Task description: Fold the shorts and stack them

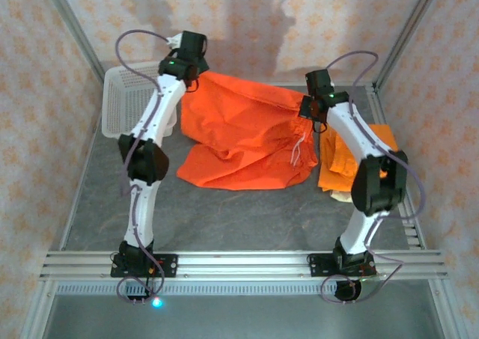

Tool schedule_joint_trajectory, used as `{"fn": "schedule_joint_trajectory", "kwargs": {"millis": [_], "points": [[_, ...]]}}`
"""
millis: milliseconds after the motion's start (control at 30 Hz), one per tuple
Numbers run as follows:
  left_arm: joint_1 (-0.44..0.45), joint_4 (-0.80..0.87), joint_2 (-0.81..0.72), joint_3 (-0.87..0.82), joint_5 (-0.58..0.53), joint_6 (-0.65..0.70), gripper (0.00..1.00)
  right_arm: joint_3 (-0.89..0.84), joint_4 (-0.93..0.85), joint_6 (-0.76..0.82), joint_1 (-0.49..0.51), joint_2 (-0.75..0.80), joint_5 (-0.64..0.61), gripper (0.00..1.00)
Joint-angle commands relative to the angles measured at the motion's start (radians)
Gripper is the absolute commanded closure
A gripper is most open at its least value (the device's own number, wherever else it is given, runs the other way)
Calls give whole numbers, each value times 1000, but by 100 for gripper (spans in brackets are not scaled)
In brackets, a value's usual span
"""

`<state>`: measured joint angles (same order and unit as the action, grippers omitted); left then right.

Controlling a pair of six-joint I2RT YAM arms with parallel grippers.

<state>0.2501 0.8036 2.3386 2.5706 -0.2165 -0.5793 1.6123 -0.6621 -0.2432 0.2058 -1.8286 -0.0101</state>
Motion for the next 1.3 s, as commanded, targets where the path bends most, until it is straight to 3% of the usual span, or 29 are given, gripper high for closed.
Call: {"fn": "schedule_joint_trajectory", "kwargs": {"millis": [0, 133, 267, 367, 533, 600, 667, 767, 900, 1100, 1267], "points": [[40, -72, 11, 133, -78, 59, 100, 101, 40, -59, -45, -92, 22, 95], [38, -186, 53, 135, -67, 13, 96, 215, 32, -88, -82, -209, 40, 69], [43, -185, 52, 151, 6, 18, 46, 291, 19, -99, -94, -247, 83, 28], [55, -119, -1, 148, 8, 82, 27, 232, 69, -115, -93, -171, 130, 12], [61, 34, -186, 7, 16, 104, 21, 11, 168, -105, -56, 42, 214, 8], [64, -10, -345, -243, 24, 95, 20, -87, 196, -63, -13, 128, 255, 7], [66, -159, -543, -561, 44, 66, 15, -173, 213, -14, 42, 201, 256, 6], [66, -363, -795, -990, 60, -4, 0, -304, 248, 53, 124, 294, 252, 6], [70, -381, -1010, -1328, 46, -87, 0, -446, 269, 104, 180, 376, 243, 3], [72, -439, -1175, -1703, 50, -210, 0, -564, 253, 133, 180, 422, 211, 1], [77, -528, -1122, -1826, 80, -242, 0, -603, 239, 125, 180, 454, 211, 2]]}}
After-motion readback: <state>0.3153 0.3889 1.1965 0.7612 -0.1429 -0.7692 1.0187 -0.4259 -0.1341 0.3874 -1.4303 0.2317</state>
